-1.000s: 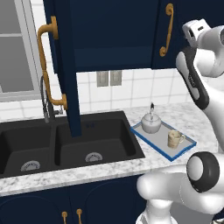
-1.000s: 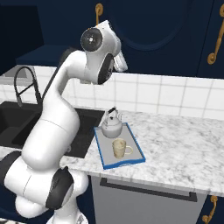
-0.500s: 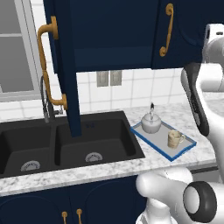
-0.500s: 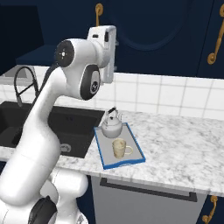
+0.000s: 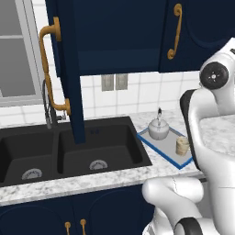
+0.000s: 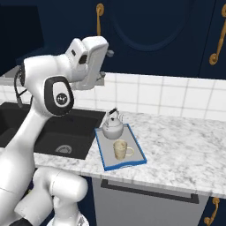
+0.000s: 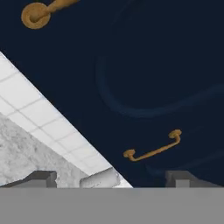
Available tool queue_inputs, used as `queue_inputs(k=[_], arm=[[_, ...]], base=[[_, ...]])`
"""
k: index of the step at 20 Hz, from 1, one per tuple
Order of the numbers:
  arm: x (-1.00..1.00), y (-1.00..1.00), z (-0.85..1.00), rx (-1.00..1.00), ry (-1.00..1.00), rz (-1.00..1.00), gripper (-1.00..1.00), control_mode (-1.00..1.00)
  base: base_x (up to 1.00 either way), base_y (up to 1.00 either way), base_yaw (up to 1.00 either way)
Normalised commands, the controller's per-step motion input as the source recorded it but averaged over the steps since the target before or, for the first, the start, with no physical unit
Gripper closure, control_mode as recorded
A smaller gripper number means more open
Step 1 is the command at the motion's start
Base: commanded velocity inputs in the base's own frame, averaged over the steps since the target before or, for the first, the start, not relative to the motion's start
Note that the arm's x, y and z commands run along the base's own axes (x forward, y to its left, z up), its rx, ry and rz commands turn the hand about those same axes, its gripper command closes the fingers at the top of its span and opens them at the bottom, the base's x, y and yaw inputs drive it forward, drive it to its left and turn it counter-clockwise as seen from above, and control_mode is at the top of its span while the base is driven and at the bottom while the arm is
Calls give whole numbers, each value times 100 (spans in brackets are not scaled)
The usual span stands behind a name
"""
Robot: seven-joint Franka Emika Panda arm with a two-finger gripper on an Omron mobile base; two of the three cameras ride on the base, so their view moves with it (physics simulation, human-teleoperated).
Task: Pick the kettle from the counter and place it on the tray. Then pick the mug from the cabinet and place it on the tray. Then close the cabinet doors.
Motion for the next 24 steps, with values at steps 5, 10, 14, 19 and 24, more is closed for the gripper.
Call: queue_inputs(k=[5,10,14,19,24], arm=[[-47,13,0,27,-34,-8,-100,-100],[-41,26,0,24,-32,-1,-100,-100],[-37,38,0,22,-27,-1,-100,-100],[-39,38,2,27,-9,0,-100,-100],[-34,46,1,37,0,0,-100,-100]], base=[[0,0,0],[0,0,0],[0,0,0],[0,0,0],[0,0,0]])
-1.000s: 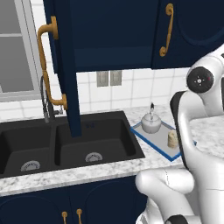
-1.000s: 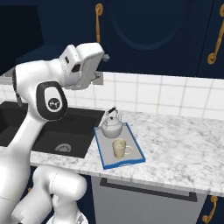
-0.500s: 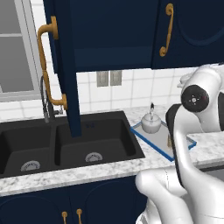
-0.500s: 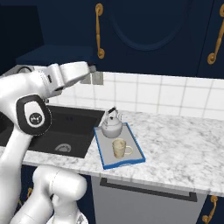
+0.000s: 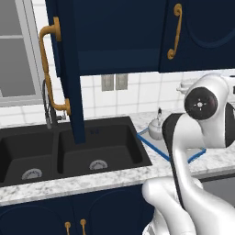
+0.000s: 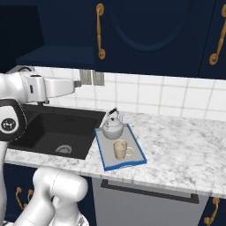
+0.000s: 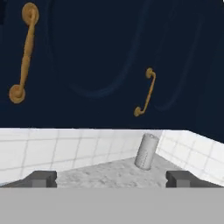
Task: Pick the kettle from the counter and place it on the tray. Then pick the mug from the cabinet and place it on the tray. Then close the cabinet doors.
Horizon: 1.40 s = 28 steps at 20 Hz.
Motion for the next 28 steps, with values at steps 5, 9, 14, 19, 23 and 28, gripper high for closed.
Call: queue_inputs(k=[5,9,14,19,23,28], arm=[[-39,48,-5,46,-9,0,-100,-100],[-36,55,-32,58,-22,1,-100,-100],[-27,51,-16,70,-15,4,-100,-100],[-39,58,-4,56,-1,8,-100,-100],[-59,68,-19,14,-21,15,-100,-100],[-29,76,-6,5,-19,19,-100,-100]], base=[[0,0,0],[0,0,0],[0,0,0],[0,0,0],[0,0,0],[0,0,0]])
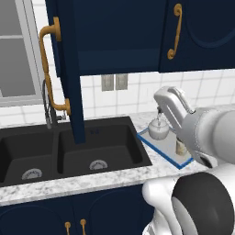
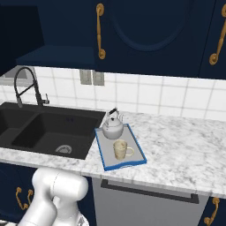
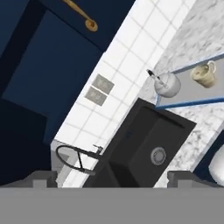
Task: Pick the kettle from the counter and place it on the tray. Then pick the mug from the cabinet and place it on the tray. Then close the cabinet doors.
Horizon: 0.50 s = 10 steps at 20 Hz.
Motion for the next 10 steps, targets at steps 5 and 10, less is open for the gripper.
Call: queue_inputs(k=[5,10], arm=[[0,87,0,0,-3,24,-100,-100],[-3,79,0,12,4,25,-100,-100]], base=[[0,0,0],[0,0,0]])
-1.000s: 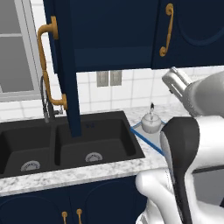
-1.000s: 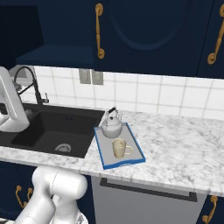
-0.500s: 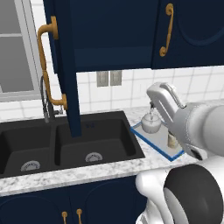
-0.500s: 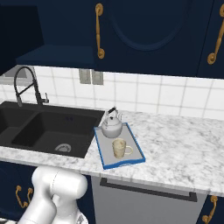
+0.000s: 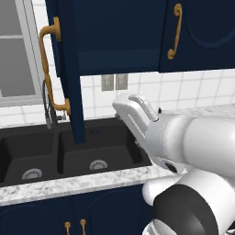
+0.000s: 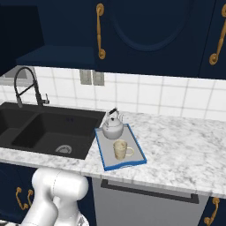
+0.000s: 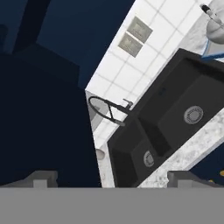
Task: Pick the kettle from the counter and place it on the tray. Then pick the mug from the cabinet and place it on the tray. Then close the cabinet doors.
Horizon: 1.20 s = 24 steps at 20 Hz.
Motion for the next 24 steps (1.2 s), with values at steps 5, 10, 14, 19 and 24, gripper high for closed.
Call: queue_inputs(k=[5,10,14,19,24], arm=[[-8,68,1,19,0,18,-100,-100],[-25,54,1,30,0,5,-100,-100],[-2,49,15,29,0,4,-100,-100],[5,55,9,16,0,1,-100,-100],[43,37,6,5,0,0,-100,-100]], base=[[0,0,0],[0,0,0],[0,0,0],[0,0,0],[0,0,0]])
